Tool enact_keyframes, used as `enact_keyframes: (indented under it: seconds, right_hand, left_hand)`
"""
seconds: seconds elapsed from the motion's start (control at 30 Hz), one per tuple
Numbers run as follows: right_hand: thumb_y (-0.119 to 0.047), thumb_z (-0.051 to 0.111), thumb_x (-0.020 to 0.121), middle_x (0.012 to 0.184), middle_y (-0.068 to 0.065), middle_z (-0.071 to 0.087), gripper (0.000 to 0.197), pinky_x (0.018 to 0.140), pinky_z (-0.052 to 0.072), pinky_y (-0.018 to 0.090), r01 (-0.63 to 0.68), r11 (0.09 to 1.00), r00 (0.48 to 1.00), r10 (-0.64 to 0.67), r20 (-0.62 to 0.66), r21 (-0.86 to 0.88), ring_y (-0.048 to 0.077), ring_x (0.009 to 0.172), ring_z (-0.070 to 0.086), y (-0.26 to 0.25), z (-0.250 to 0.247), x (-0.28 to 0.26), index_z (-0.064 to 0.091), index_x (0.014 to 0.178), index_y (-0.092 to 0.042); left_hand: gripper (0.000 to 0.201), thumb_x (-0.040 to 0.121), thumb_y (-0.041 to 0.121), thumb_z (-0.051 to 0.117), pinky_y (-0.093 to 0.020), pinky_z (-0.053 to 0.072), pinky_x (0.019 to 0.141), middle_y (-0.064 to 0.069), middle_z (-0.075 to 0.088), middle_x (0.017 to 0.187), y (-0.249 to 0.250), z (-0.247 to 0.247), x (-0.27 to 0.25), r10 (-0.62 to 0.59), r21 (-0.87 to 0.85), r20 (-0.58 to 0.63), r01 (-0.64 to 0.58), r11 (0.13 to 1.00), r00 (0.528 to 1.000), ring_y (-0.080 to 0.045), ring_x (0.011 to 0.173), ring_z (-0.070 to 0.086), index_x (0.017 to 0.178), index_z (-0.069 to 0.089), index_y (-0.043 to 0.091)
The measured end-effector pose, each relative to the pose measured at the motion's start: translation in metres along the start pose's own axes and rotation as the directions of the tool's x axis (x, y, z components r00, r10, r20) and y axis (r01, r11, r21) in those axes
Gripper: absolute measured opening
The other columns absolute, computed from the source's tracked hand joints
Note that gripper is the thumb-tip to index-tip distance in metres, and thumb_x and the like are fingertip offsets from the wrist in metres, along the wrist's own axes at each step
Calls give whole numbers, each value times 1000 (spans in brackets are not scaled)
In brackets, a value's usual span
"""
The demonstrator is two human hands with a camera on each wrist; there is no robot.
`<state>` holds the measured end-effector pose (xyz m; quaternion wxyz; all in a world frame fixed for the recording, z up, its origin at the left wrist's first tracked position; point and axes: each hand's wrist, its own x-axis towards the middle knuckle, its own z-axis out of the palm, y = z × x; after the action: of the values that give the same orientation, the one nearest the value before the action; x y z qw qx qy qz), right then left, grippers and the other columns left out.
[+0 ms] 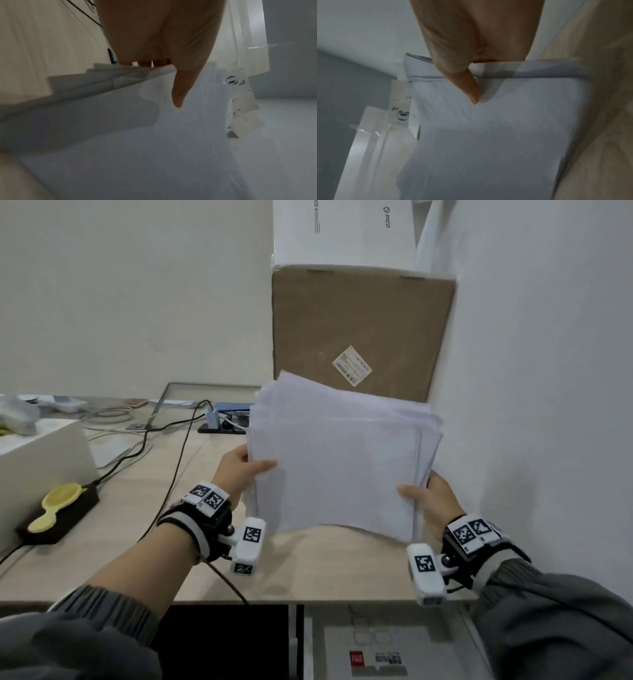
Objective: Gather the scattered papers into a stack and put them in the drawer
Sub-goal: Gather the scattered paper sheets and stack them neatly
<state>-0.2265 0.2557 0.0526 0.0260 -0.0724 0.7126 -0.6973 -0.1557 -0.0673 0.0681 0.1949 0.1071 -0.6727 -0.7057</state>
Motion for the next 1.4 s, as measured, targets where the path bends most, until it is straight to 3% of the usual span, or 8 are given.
enact_keyframes:
  seconds: [0.33, 0.43, 0.6, 0.73, 0.87, 1.03, 1.27, 1.4]
  right_hand:
    - [-18, 74, 71, 112, 9, 69, 44, 92, 50, 56, 84, 996, 996, -84, 9, 27, 30, 104, 64, 16, 14, 13, 61, 113, -17]
    - [-8, 70, 80, 111, 10, 68, 37, 93, 50, 53, 107, 993, 994, -107, 7, 57, 29, 103, 65, 12, 17, 15, 60, 116, -12]
    - [-38, 87, 51, 110, 6, 71, 76, 81, 55, 38, 86, 988, 987, -102, 125, 127, 27, 101, 67, 5, 9, 21, 59, 117, -15]
    - [-45, 92, 39, 108, 9, 71, 91, 71, 56, 34, 108, 969, 988, -129, 86, 221, 28, 95, 68, 6, 18, 23, 59, 116, -11]
    - [-27, 86, 61, 117, 8, 60, 79, 83, 55, 44, 102, 980, 995, -104, 5, 171, 26, 102, 63, 14, 34, 19, 41, 126, -16]
    - [-43, 90, 41, 116, 3, 63, 109, 86, 53, 41, 83, 970, 996, -90, 20, 230, 21, 104, 63, 9, 18, 22, 36, 135, -25]
    - [-43, 92, 37, 107, 9, 72, 85, 88, 53, 51, -26, 977, 991, -2, 133, 211, 32, 99, 67, 14, 32, 11, 64, 112, -13]
    - [-18, 75, 77, 107, 12, 70, 27, 88, 53, 49, 30, 989, 999, -36, 40, 143, 32, 97, 66, 15, 39, 12, 64, 102, -16]
  left_hand:
    - [77, 50, 31, 84, -46, 53, 92, -9, 70, 115, -12, -9, 4, -15, -43, 116, 20, 999, 993, -29, 105, 66, 120, 60, 11]
    - [74, 56, 30, 83, -45, 53, 91, -9, 69, 117, -9, -13, 4, 6, -58, 156, 3, 998, 988, -29, 108, 66, 124, 59, 12]
    - [60, 76, 17, 77, -31, 58, 76, -5, 69, 118, 4, -22, 6, 9, -29, 234, -2, 1000, 972, -25, 108, 66, 131, 53, 16]
    - [61, 78, 14, 75, -42, 55, 88, -8, 66, 124, 9, -16, 6, 31, -57, 269, -16, 998, 963, -27, 112, 65, 134, 51, 17]
    - [67, 73, 18, 78, -46, 54, 91, -9, 66, 124, 2, -10, 5, 23, -63, 254, -7, 998, 967, -28, 113, 64, 134, 50, 18]
    - [80, 77, 12, 78, -38, 57, 80, -2, 61, 126, 5, -22, 11, 10, -78, 145, 2, 997, 989, -22, 111, 63, 140, 33, 29]
    - [69, 67, 23, 82, -48, 54, 92, -14, 66, 122, 2, -5, 4, -3, -51, 250, 17, 999, 968, -32, 112, 64, 130, 54, 14]
    - [50, 75, 11, 78, -42, 55, 85, -15, 69, 114, 3, 3, 5, -71, -26, 58, 72, 997, 996, -33, 102, 67, 121, 60, 8]
